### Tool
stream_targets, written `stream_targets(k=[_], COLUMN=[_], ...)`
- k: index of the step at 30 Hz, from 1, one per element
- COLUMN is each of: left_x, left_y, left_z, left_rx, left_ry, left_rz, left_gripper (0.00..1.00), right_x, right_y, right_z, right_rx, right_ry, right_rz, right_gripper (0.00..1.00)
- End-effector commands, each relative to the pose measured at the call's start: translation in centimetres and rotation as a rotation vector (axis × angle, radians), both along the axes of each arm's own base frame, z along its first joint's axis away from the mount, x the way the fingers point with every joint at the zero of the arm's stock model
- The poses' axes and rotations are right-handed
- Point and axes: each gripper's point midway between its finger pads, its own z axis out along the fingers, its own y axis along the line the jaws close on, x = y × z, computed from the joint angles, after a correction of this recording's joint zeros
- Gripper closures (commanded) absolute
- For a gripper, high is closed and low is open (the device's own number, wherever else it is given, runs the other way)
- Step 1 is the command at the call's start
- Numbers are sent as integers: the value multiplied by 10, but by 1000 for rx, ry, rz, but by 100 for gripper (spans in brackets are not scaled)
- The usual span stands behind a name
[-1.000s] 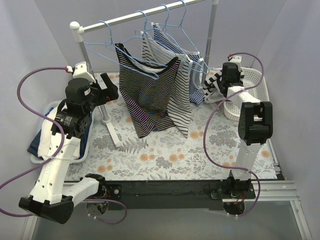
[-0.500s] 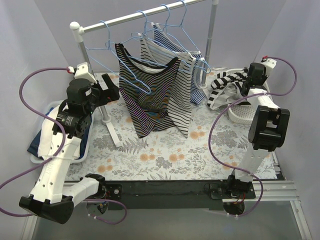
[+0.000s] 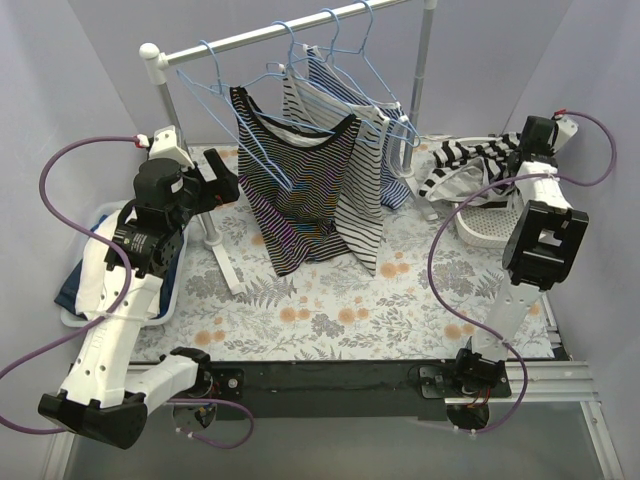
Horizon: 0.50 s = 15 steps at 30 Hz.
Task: Remove the tank top from the hanger
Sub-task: Place the tank top in the bin.
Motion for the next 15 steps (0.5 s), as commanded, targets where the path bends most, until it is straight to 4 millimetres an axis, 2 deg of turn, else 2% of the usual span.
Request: stream_targets(k=[1, 4, 5, 7, 10, 12, 13, 14, 15], left_x=[-5, -4, -4, -4, -3, -3, -3, -3, -3], left_y=[0, 0, -1, -1, -3, -3, -3, -2, -2], left_z=[3, 2, 2, 0, 0, 0, 0, 0, -1], left_rx=[-13, -9, -9, -9, -16, -19, -19, -16, -15], left_ry=[-13, -11, -9, -7, -9, -9, -11, -9, -8], left_rz=[-9, -9, -10, -12, -20, -19, -17, -16, -17], left_gripper=[2, 2, 2, 2, 2, 2, 2, 2, 2], right_x=[-25, -32, -40, -35, -29, -27, -25, -21, -23], right_y=[16, 17, 10, 18, 34, 52, 60, 76, 83], right_z=[-48, -49, -50, -46, -46, -51, -44, -45, -43], right_rx=[60, 7, -47, -96, -81, -54, -58, -39, -39], right_ry=[180, 213, 243, 259, 265, 267, 246, 237, 237], right_rz=[17, 1, -44, 8, 92, 174, 210, 277, 301], right_gripper=[99, 99, 99, 99, 98, 92, 90, 67, 58])
